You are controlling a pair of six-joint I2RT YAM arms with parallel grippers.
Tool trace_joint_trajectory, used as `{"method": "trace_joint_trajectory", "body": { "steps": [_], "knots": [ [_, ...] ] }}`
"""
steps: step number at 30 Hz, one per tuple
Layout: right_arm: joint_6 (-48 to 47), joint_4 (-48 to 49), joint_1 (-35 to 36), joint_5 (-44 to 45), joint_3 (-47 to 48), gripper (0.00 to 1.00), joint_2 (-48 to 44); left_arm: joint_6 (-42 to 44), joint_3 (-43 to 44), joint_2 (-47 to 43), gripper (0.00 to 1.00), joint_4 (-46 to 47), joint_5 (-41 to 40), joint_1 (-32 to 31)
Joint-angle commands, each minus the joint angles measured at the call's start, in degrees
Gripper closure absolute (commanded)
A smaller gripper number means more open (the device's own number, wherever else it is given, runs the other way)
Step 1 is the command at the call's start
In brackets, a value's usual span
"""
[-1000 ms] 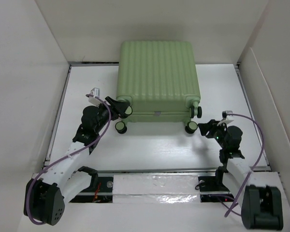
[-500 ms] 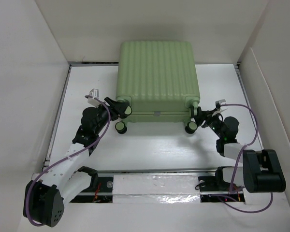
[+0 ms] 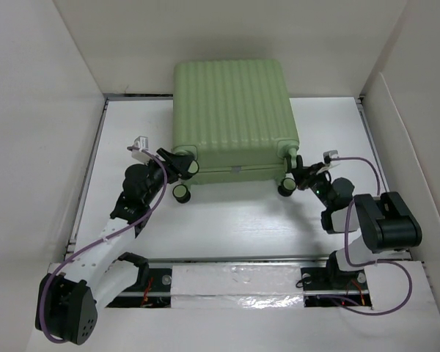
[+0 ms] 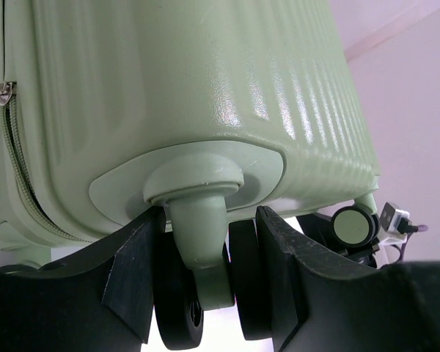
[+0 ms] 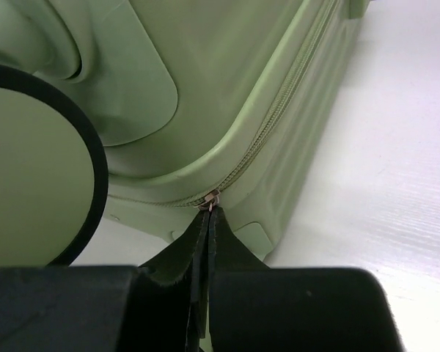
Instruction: Pack the luggage
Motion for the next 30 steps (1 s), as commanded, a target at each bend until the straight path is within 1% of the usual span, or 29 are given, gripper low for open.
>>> {"method": "trace_joint_trajectory", "body": {
  "steps": [1,2,4,5,6,7,8,9,10,11,12,13,14,15,16,17,18,19,20,21,22,23,24,25,26,28,30],
  "knots": [
    [1.8,18.5,9.3,1.8,-2.6,1.0,3.9,0.7,0.3,-2.9,1.0,13.0,7.2,-1.1],
    [1.5,20.8,11.2,5.3,-3.6,1.0,4.4,0.8,0.1,-2.9,1.0,13.1,7.4,-1.1],
    [-0.4,21.5,16.1,11.7,-6.6,1.0,4.3,0.5,-0.1,-2.9,1.0,13.6,7.5,-1.1],
    [-1.5,19.4,22.4,19.4,-7.1,1.0,3.2,-0.2,-0.5,-3.0,1.0,14.7,7.9,-1.1],
    [-2.8,17.4,26.2,23.3,-7.4,1.0,2.4,-0.5,-0.5,-2.9,1.0,15.1,8.1,-1.1],
    [-5.3,15.0,31.1,29.1,-7.4,1.0,1.3,-0.9,-0.5,-2.7,1.0,15.7,8.4,-1.1],
    [-6.5,11.7,41.4,43.1,-6.2,1.0,0.2,-1.3,-0.5,-2.5,1.0,17.2,8.8,-1.1],
    [-7.9,4.3,45.9,47.9,-4.6,1.0,-1.7,-2.4,-0.4,-2.2,1.0,18.0,9.6,-1.1],
    [-10.5,0.7,49.9,52.7,-2.6,1.0,-2.1,-3.0,-0.4,-1.7,1.0,18.8,10.0,-1.1],
    [-11.4,-2.8,53.4,61.8,-0.4,1.0,-2.2,-3.5,-0.3,-1.3,1.0,20.3,10.5,-1.1],
    [-11.5,-7.3,58.6,65.5,4.1,1.0,-1.4,-3.9,-0.2,-0.8,1.0,20.9,11.4,-1.1],
    [-14.0,-8.7,59.7,68.0,6.7,1.0,-0.5,-4.7,-0.2,-0.1,1.0,21.5,11.9,-1.1],
    [-15.4,-9.7,59.7,66.5,9.0,1.0,0.4,-4.8,0.0,0.2,1.0,22.2,12.4,-2.1],
    [-15.2,-11.2,59.7,64.6,12.6,1.0,1.1,-4.8,0.1,0.5,1.0,22.3,12.2,-2.7],
    [-14.6,-11.5,59.7,61.9,14.2,1.0,2.4,-4.7,0.1,0.9,1.0,22.3,11.8,-3.2],
    [-14.1,-12.4,58.9,55.8,16.2,1.0,3.2,-4.8,0.0,1.3,1.0,22.8,11.8,-3.7],
    [-13.1,-15.1,58.9,53.6,18.3,1.0,3.9,-5.0,-0.1,1.4,1.0,23.1,11.9,-4.3],
    [-12.8,-15.3,58.9,51.0,21.9,1.0,6.0,-5.2,-0.2,1.4,1.0,23.4,12.3,-4.3],
    [-12.6,-15.5,58.9,44.5,23.6,1.0,7.1,-5.3,0.0,1.4,1.0,23.5,12.4,-4.9],
    [-12.4,-16.0,58.9,42.0,25.4,1.0,8.2,-5.4,0.0,1.3,1.0,23.5,12.5,-5.5],
    [-11.6,-15.7,59.5,40.2,28.3,1.0,9.5,-5.4,0.0,0.7,1.0,23.4,12.6,-6.0],
    [-11.0,-15.1,60.1,35.6,29.5,1.0,12.1,-5.8,-0.1,0.1,1.0,23.4,13.0,-6.0],
    [-10.4,-13.6,60.1,32.9,30.8,1.0,13.6,-5.9,-0.4,-0.6,1.0,23.2,13.2,-6.0],
    [-8.3,-12.5,60.1,30.4,32.0,1.0,15.1,-5.6,-0.5,-2.6,1.0,22.1,12.9,-6.0],
    [-7.1,-10.4,60.1,25.9,34.1,1.0,18.0,-5.1,-0.3,-3.7,1.0,19.2,12.2,-6.0],
    [-4.6,-9.3,60.8,22.3,36.3,1.0,20.5,-3.3,0.1,-6.8,1.0,16.1,11.2,-6.0],
    [-4.5,-8.8,62.4,20.6,38.5,1.0,22.7,-2.9,-0.2,-8.3,1.0,13.6,10.3,-6.0]
  ]
}}
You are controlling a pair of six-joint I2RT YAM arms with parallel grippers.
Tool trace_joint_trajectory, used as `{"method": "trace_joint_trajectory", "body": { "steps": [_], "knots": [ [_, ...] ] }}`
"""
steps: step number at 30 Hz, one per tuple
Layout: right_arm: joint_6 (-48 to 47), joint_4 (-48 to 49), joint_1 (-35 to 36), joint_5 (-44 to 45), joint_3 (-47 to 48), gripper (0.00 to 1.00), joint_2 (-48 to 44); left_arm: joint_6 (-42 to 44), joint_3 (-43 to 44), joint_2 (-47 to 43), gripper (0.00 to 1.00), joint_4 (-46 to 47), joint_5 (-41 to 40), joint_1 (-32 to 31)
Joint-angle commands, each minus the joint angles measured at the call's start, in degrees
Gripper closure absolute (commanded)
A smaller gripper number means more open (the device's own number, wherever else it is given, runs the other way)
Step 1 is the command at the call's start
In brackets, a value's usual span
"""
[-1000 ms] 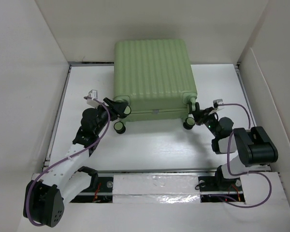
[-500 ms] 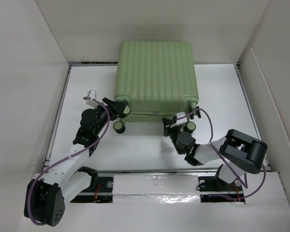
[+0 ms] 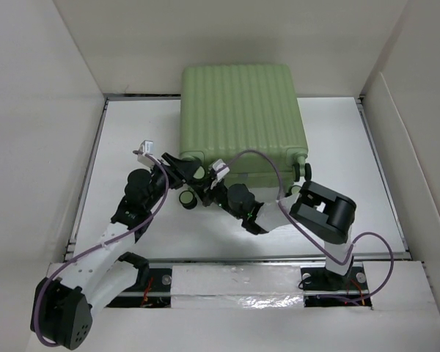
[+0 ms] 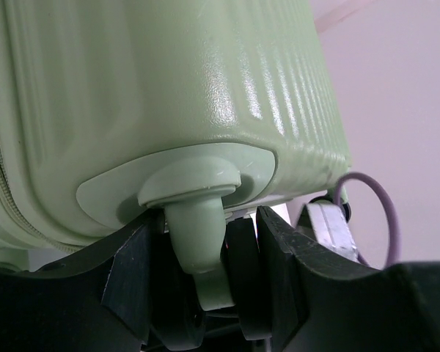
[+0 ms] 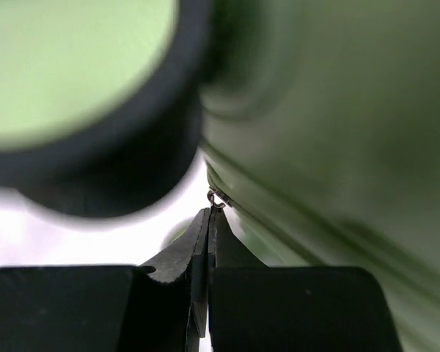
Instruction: Pack the luggage
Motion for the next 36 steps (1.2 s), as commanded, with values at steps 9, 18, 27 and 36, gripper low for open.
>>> {"method": "trace_joint_trajectory", "body": {
  "steps": [9,18,27,36],
  "knots": [
    [8.2,12.7,-3.5,-18.3,-8.5,1.0,-6.2,0.8,1.2,-1.6,1.0,17.4,5.7,-8.3],
    [12.1,22.8,-0.2,-14.9,-9.6,1.0,-1.8,3.2,17.1,11.5,1.0,22.0,-6.1,-24.5],
    [18.3,39.5,4.9,-6.3,3.9,1.0,8.1,-3.0,9.2,8.2,1.0,29.4,-9.7,-24.5],
    [19.0,36.7,3.6,-3.7,-8.1,0.42,-0.1,0.1,4.7,2.1,1.0,24.1,-14.7,-23.8]
  ]
}}
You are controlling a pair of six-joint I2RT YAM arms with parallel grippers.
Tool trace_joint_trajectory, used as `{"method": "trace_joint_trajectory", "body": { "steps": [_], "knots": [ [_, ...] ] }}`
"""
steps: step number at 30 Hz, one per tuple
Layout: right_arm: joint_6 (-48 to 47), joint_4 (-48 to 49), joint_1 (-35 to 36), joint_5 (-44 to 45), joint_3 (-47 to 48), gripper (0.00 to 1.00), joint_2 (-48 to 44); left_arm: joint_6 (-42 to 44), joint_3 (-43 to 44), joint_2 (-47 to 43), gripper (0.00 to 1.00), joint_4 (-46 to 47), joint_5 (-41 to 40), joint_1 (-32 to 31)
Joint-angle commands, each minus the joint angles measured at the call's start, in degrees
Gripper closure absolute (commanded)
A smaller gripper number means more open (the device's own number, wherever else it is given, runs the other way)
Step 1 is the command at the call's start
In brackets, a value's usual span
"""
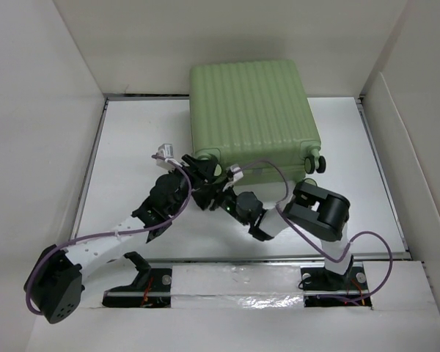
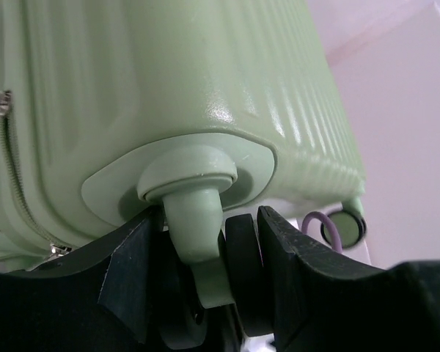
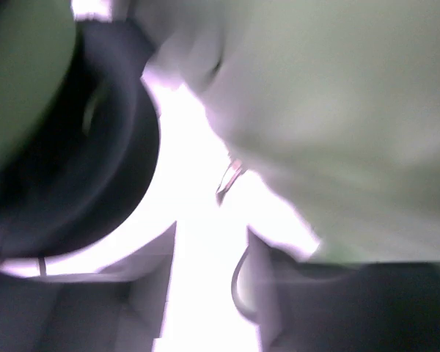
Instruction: Pack the luggage
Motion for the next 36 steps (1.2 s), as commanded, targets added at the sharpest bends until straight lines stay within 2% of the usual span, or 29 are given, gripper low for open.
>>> {"method": "trace_joint_trajectory", "body": {
  "steps": [1,3,5,9,12,15,21,29,32,36],
  "knots": [
    [-1.5,21.2,5.2,-4.9,-6.9,0.34,-7.8,-1.1,2.8,-7.2,1.0,13.9,12.9,-3.7],
    [-4.5,12.3,4.4,-3.9,-12.6,0.25,-14.8,-0.3,2.3,-8.6,0.99,10.6,13.4,-2.5],
    [-7.7,2.4,4.4,-2.7,-15.7,0.21,-19.3,-0.5,1.4,-9.9,0.93,9.0,15.2,-0.1],
    [-13.6,-14.0,6.7,2.2,-15.5,0.09,-28.1,-3.1,-0.4,-9.8,0.86,9.4,21.4,3.0],
    [-15.7,-22.6,7.4,5.4,-14.4,0.03,-32.7,-3.6,-0.4,-8.9,0.77,8.7,23.8,3.5],
    [-18.7,-26.7,7.4,5.1,-11.6,0.01,-34.5,-3.2,-0.5,-8.8,0.71,8.4,24.2,3.5],
    [-22.1,-29.6,6.0,4.8,-4.8,0.0,-34.4,-2.4,-0.5,-8.9,0.58,6.0,24.7,3.5],
    [-20.1,-26.2,3.1,6.6,0.2,0.0,-30.3,-2.1,-1.1,-10.3,0.49,5.2,26.2,3.5],
    [-18.9,-23.1,2.5,7.0,1.0,0.05,-28.5,-2.1,-1.6,-11.0,0.47,4.8,26.9,3.5],
    [-18.1,-16.0,1.9,6.3,1.1,0.2,-26.7,-1.7,-2.4,-11.7,0.46,3.0,27.3,3.5]
  ]
}}
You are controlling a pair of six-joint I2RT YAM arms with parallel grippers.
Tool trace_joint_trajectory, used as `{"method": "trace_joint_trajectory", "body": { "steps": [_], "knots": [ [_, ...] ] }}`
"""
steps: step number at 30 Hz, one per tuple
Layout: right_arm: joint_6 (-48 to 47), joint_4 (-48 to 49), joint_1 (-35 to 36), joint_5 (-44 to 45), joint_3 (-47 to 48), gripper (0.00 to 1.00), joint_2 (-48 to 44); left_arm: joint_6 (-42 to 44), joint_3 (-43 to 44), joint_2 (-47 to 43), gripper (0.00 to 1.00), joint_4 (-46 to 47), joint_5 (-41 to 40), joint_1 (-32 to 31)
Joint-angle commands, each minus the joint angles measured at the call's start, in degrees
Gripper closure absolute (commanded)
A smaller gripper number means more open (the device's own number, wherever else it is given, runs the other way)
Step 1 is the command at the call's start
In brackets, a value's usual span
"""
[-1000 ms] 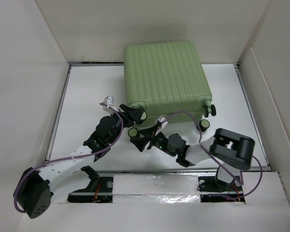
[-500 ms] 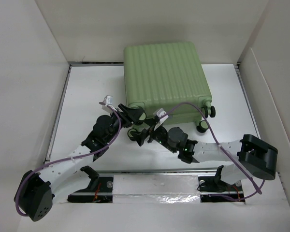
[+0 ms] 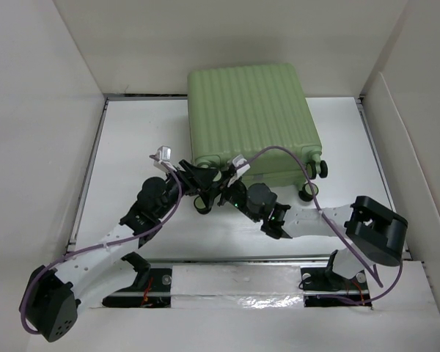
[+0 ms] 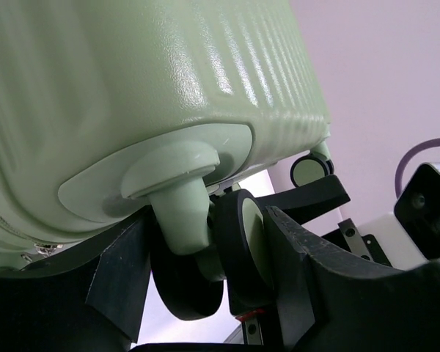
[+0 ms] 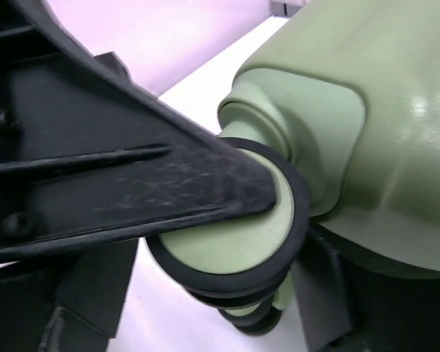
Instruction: Pack the luggage
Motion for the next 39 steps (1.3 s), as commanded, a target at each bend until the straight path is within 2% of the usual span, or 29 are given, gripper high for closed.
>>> {"method": "trace_joint_trajectory", "body": {
  "steps": [1,3,5,8,9,11,15,18,20,21,23,25,27,29,30,34,39],
  "knots": [
    [0.6,12.7,-1.4,2.2,2.8,0.19,1.0,-0.3,0.3,-4.1,0.46,8.3,8.1,-1.4],
    [0.2,14.0,-1.4,1.9,2.8,0.11,1.0,0.2,-0.3,-5.0,0.46,6.4,6.9,-1.4],
    [-0.2,14.3,-1.4,1.9,1.9,0.09,0.6,0.6,-0.4,-6.6,0.46,5.4,6.2,-1.4],
    [-0.3,16.6,-2.1,2.0,0.9,0.31,0.2,1.7,-0.2,-8.0,0.45,3.2,5.0,-1.4],
    [-0.3,16.5,-2.1,1.7,1.0,0.44,0.2,2.3,0.4,-8.3,0.43,1.1,4.2,-1.4],
    [-0.3,16.5,-2.6,1.6,0.8,0.61,0.0,4.5,1.3,-9.5,0.4,-1.6,2.7,-1.4],
    [-0.1,16.9,-3.1,1.0,0.4,0.81,0.0,8.0,3.6,-13.6,0.31,-10.6,-5.5,-0.9],
    [0.1,17.0,-3.1,0.4,0.1,0.82,0.1,9.4,4.7,-15.7,0.29,-16.3,-11.3,-0.3],
    [0.4,17.0,-3.7,-0.2,0.0,0.83,-0.1,10.4,5.7,-17.6,0.37,-19.4,-14.6,-0.3],
    [0.5,16.8,-3.7,-0.4,0.0,0.83,-0.2,10.5,4.9,-18.3,0.61,-21.9,-17.2,-0.3],
    [0.9,16.1,-5.2,-1.3,0.2,0.83,-0.6,11.7,2.6,-20.2,0.83,-22.5,-18.5,-0.3],
    [1.1,15.7,-5.8,-2.5,0.3,0.83,-1.0,13.2,-2.4,-19.0,0.94,-20.0,-18.6,-0.3],
    [1.3,15.4,-6.4,-3.2,0.2,0.83,-1.6,14.0,-6.7,-16.4,1.0,-15.8,-20.3,-2.1],
    [1.5,14.8,-7.1,-4.4,0.1,0.83,-2.1,15.2,-9.1,-11.9,1.0,-10.8,-21.6,-5.6],
    [1.5,13.7,-7.1,-4.8,0.3,0.83,-2.5,15.8,-10.3,-10.6,0.99,-4.8,-22.3,-6.7],
    [1.4,12.7,-7.6,-6.1,0.4,0.83,-3.4,18.8,-10.0,-1.5,0.69,1.7,-25.3,-8.2],
    [1.7,12.6,-8.1,-7.4,0.6,0.84,-3.2,21.4,-8.3,2.8,0.6,6.2,-26.4,-8.2]
  ]
}}
